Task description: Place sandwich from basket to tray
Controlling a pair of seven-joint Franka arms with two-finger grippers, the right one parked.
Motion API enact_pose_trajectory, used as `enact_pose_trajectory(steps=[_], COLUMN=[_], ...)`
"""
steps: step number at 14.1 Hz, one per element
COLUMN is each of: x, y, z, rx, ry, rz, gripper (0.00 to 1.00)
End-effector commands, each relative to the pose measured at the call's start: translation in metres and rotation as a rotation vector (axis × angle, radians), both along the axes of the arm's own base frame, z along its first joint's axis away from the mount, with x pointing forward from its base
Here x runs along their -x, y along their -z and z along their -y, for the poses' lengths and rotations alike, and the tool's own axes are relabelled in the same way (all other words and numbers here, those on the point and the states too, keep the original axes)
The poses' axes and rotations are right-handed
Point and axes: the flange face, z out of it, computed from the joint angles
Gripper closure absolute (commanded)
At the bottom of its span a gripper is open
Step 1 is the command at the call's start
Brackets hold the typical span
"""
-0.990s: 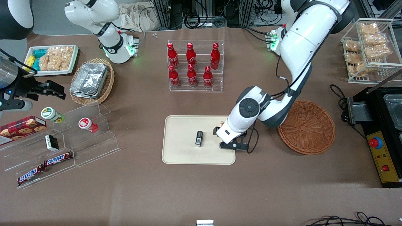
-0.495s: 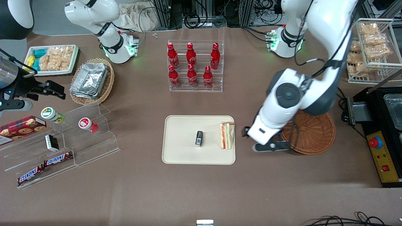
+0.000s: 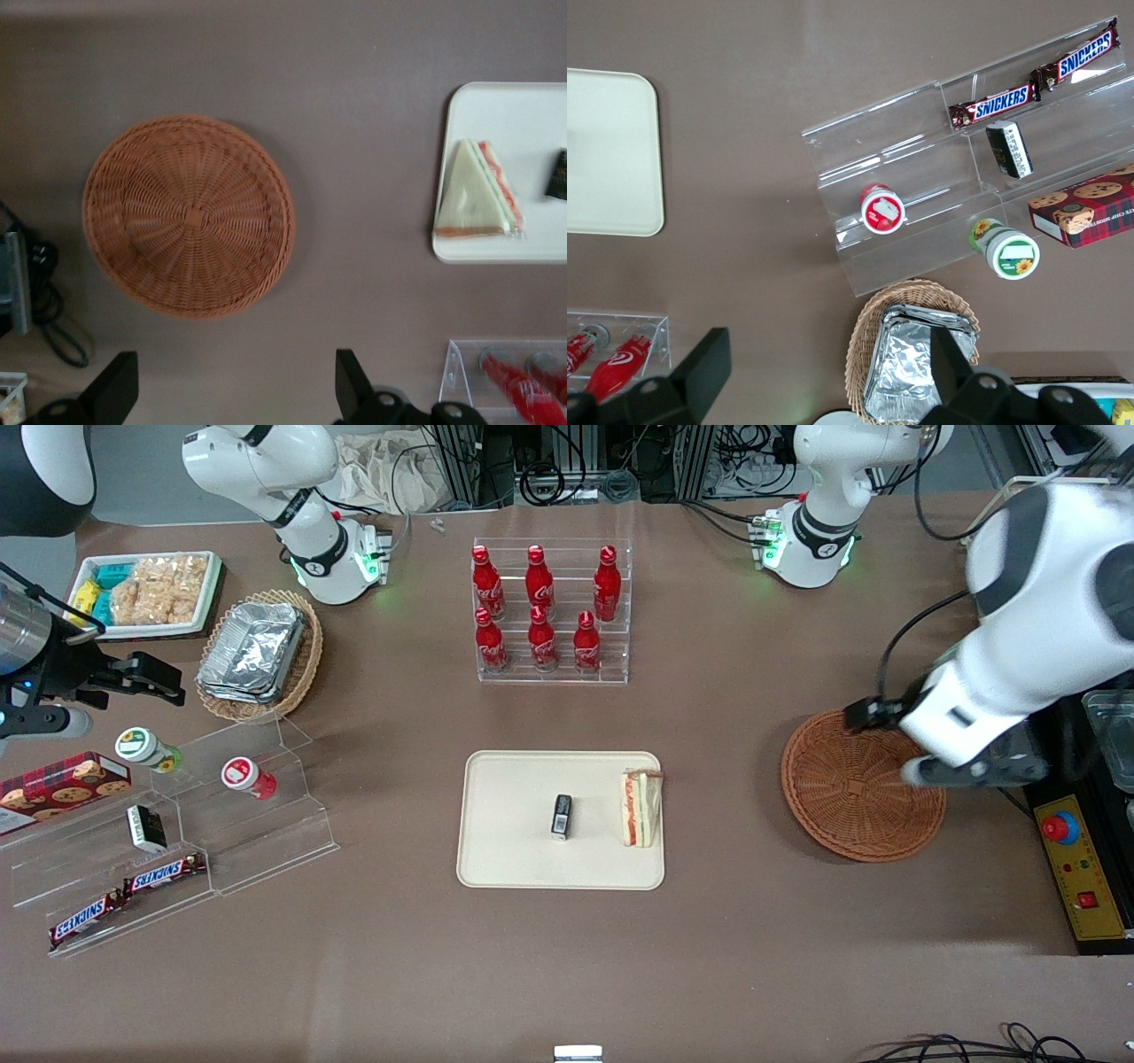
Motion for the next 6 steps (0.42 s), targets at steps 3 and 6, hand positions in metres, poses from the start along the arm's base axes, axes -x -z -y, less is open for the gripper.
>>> enact_pose_trajectory(steps=[3, 6], x=[0.060, 0.060], y=[-0.077, -0.083], z=[-0.051, -0.051], rx=[0.034, 0.036], ry=[0.021, 0.012], rz=[0.027, 0.034], gripper=[0.00, 0.00])
